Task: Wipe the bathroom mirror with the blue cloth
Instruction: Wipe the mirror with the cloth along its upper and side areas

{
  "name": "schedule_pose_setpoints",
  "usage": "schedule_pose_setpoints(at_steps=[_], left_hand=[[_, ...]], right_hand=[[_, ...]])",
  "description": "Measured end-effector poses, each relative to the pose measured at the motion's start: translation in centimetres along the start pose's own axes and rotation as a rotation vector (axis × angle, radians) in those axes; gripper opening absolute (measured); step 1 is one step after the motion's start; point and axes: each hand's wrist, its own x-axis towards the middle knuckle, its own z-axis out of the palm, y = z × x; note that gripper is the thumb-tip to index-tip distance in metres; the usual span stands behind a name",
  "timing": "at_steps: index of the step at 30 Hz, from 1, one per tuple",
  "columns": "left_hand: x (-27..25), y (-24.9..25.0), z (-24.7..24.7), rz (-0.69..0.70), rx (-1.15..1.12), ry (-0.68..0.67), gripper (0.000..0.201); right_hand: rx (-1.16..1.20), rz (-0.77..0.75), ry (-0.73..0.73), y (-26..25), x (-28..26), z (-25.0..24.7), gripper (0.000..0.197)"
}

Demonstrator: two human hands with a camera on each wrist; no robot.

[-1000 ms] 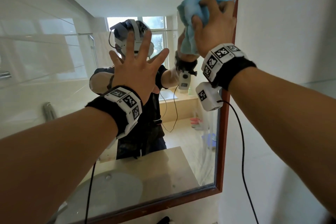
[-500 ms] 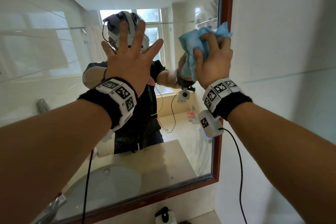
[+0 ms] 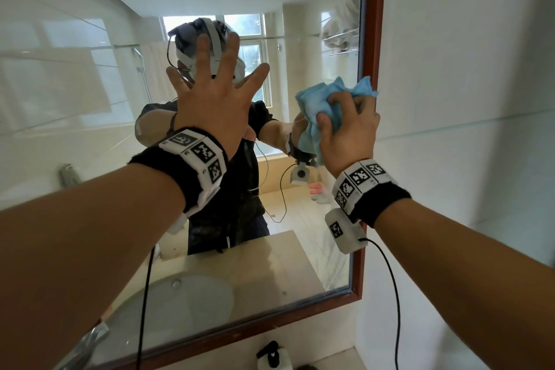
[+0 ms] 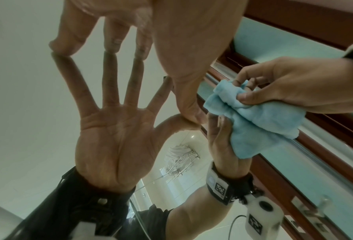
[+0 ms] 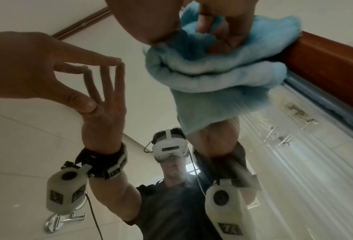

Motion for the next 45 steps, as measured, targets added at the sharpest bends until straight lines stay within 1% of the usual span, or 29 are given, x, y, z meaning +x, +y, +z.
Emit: schedule_pose_setpoints(at_steps=[4, 8, 13, 17, 23, 30, 33, 35, 38, 40, 45], left_hand=[[0.1, 0.1, -0.1, 0.001, -0.002, 0.005, 0.108], [0.1, 0.1, -0.1, -0.003, 0.01, 0.006, 0.109], [0.3, 0.0, 0.1, -0.005, 0.016, 0.019, 0.108], [0.3, -0.2, 0.3, -0.002, 0.014, 0.012, 0.108], [0.3, -0.2, 0.5, 0.008, -0.004, 0.026, 0.106], [0.1, -0.2, 0.1, 0.014, -0.074, 0.021, 0.102], [0.1, -0.2, -0.2, 0.014, -0.108, 0.025, 0.113], [0.1, -0.2, -0.2, 0.019, -0.105, 0.023, 0.117], [0.2, -0.2, -0.1, 0.024, -0.101, 0.023, 0.11], [0.2, 0.0, 0.1, 0.021, -0.078, 0.039, 0.103], [0.0, 0.1, 0.3, 0.005, -0.037, 0.039, 0.109]], right_hand=[[0.012, -0.027, 0.004, -1.2, 2.2, -0.5, 0.028], [0.018, -0.068, 0.056, -3.4, 5.8, -1.1, 0.029], [0.001, -0.087, 0.063, -5.7, 10.0, -2.1, 0.03], [-0.01, -0.11, 0.077, -6.0, 11.0, -2.2, 0.029], [-0.015, -0.095, 0.101, -4.7, 9.0, -1.5, 0.031], [-0.015, -0.081, 0.088, -1.7, 4.3, -0.6, 0.03], [-0.026, -0.077, 0.054, -0.3, 1.7, -0.1, 0.028], [-0.025, -0.066, 0.03, 0.6, 0.1, 0.2, 0.028], [-0.019, -0.048, 0.011, 1.3, -1.7, 0.5, 0.028], [-0.019, -0.037, 0.0, 1.5, -2.3, 0.5, 0.028], [-0.01, -0.006, -0.007, 0.9, -1.9, 0.5, 0.027]])
